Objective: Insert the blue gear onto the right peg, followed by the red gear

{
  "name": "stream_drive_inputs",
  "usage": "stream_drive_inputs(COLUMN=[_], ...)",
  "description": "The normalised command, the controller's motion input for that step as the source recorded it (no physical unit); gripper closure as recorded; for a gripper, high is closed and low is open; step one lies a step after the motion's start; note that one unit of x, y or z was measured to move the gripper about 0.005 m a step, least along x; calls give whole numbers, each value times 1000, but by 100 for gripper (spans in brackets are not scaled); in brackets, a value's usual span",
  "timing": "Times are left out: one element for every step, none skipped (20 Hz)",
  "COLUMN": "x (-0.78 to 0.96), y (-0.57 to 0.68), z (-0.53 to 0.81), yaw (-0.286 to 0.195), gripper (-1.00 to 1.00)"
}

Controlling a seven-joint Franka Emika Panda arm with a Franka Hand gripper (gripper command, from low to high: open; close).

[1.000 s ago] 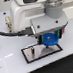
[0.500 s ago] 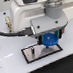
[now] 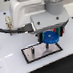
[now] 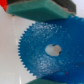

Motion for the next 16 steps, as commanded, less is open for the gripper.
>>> stream_drive_inputs(x=[142,218,161,170,201,247,264,278,268,269,303,305,311,300,290,20], y=[-204,-210,-221,-212,-196,-151,-67,-23,0,2,13,8,5,2,2,0], z=[-65,-49,-97,-95,-70,-43,-59,-73,-89,-118,50,60,7,-84,6,-9], yaw=[0,0,0,0,0,0,0,0,0,0,0,0,0,0,0,0], gripper=[100,100,100,100,100,100,100,100,100,100,100,100,100,100,100,100])
